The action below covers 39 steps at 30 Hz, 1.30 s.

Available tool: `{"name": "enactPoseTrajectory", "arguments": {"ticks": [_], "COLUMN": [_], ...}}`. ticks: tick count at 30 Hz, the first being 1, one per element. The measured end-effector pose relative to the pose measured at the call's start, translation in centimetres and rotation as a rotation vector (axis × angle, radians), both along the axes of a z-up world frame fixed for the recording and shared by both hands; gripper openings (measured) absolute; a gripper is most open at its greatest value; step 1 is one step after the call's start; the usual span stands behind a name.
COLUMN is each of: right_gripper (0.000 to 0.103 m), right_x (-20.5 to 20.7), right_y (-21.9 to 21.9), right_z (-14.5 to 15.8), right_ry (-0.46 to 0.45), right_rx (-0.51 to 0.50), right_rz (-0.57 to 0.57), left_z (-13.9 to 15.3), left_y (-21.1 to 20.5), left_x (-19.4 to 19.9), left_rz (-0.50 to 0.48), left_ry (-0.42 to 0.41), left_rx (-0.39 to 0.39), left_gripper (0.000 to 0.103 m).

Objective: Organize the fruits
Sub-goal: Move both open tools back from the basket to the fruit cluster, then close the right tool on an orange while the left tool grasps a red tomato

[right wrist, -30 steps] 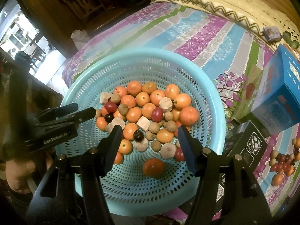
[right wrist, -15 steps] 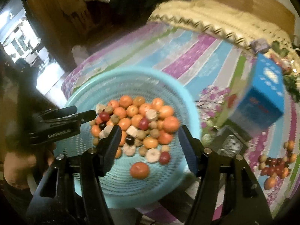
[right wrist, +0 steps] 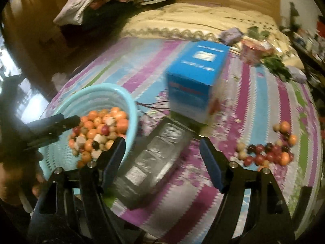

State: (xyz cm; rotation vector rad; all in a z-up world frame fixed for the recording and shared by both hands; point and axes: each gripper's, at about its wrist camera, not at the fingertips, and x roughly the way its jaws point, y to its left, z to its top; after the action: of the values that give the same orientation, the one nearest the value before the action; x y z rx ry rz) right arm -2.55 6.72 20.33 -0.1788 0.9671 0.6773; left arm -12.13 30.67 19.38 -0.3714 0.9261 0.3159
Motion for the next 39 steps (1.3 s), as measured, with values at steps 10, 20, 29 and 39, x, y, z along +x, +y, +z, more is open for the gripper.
{"name": "enactPoseTrajectory", "arguments": {"ticks": [10,20,29,39], "right_gripper": [0.078,0.080,0.063,0.060], "right_x": [2.2,3.3,3.3,7.6], "right_y": [-8.2,-17.2,-22.1,-20.0], "right_z": [0.2,-1.7,-8.2,-15.4], "right_ry": [-0.001,0.005,0.055,0.158], "right_rx": [-0.002,-0.047,-0.030,0.018], "right_rz": [-0.149,-0.311,-0.300,-0.230], "left_z": [1.8,1.8,-3.2,-9.5], "left_y": [-8.0,-19.2,-26.0,-26.3], "left_x": [3.8,7.8,10.0,11.8], "left_rz": [-0.160,-0.400,-0.518,-0.468], "left_ry": [-0.026,-0.035,-0.006,0.080], "left_rx": [0.023,0.013,-0.072,-0.121], "left_gripper": [0.076,0.076,0.076,0.075]}}
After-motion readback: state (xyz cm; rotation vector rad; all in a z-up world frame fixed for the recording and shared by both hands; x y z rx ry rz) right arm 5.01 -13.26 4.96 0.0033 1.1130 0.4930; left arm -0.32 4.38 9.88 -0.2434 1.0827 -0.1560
